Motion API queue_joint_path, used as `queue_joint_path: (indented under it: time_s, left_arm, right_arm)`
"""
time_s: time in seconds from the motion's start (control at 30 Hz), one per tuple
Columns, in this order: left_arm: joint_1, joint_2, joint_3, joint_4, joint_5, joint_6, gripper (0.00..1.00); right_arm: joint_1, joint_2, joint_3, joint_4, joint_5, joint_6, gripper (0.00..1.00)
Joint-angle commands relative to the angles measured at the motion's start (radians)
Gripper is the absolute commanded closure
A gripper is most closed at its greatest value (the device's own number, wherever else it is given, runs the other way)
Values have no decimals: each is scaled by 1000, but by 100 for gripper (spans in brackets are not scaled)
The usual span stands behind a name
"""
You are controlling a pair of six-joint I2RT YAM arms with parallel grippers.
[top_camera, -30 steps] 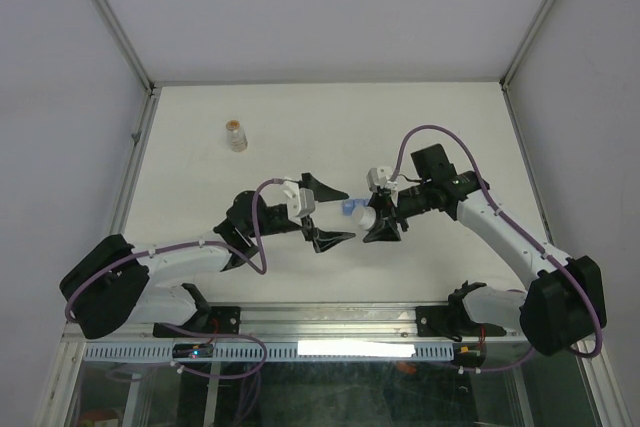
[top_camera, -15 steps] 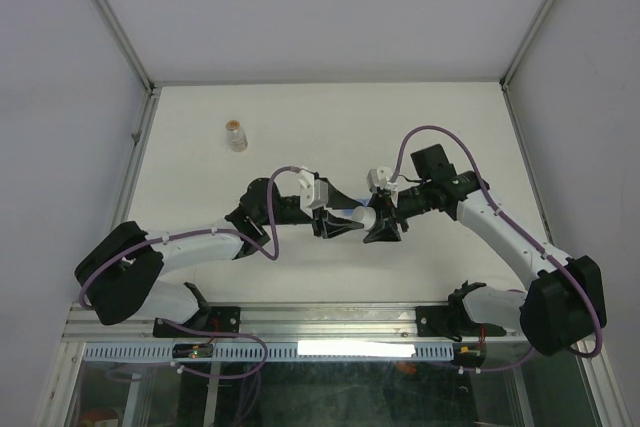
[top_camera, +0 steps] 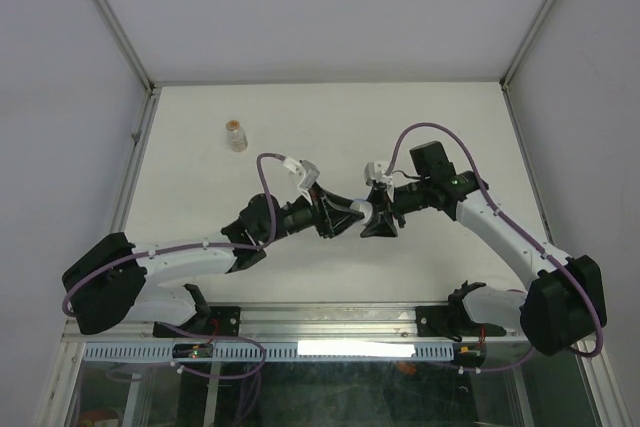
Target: Sort the pills into containers
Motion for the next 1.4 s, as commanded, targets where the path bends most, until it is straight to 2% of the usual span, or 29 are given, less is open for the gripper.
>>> queue_joint_path:
  time_s: [0.0,0.03,0.1,0.13,0.2,0.27,0.33,0.47,0.63,0.77,0.9,1.07,1.37]
  left_arm:
    - [-198,-82,59,-213,-712,-310,100]
    - [-226,-74,91,-241,-754,-333,100]
    - [-234,-54,102,-229,-724,-359,100]
    - [-234,-48,98,-206,-709,-351,94]
    - [-234,-51,75,-155,-690,-335,60]
    - [-234,-72,47,-92,-658,-307,36]
    - [-233,-98,34,-80,-640,-289,23]
    - [-233,-152,-8,-56,-591,-233,11]
    - [-234,-248,-127,25,-517,-66,4]
    - [-232,-320,-170,118,-307,212,1]
    - [-197,-315,-143,44,-137,429,1]
    - [9,-200,-50,14,135,380,2]
    - [24,-43,80,-30,257,409,16]
  right_arm:
    - [-6,1,38,75,32,71,100]
    - [-5,4,40,75,32,74,100]
    - [-7,4,38,75,32,77,100]
    - [-9,3,39,76,30,80,100]
    - [-14,-1,40,75,24,83,100]
    - [-17,-4,40,75,19,84,100]
    - [-19,-7,39,75,13,83,100]
    - [-20,-6,40,69,7,77,100]
    - [-21,-12,40,55,-4,62,100]
    - [-21,-12,40,24,-39,12,100]
    - [-21,-14,43,-19,-77,-44,100]
    - [-21,-19,44,-42,-91,-75,100]
    - [-20,-16,44,-48,-94,-83,100]
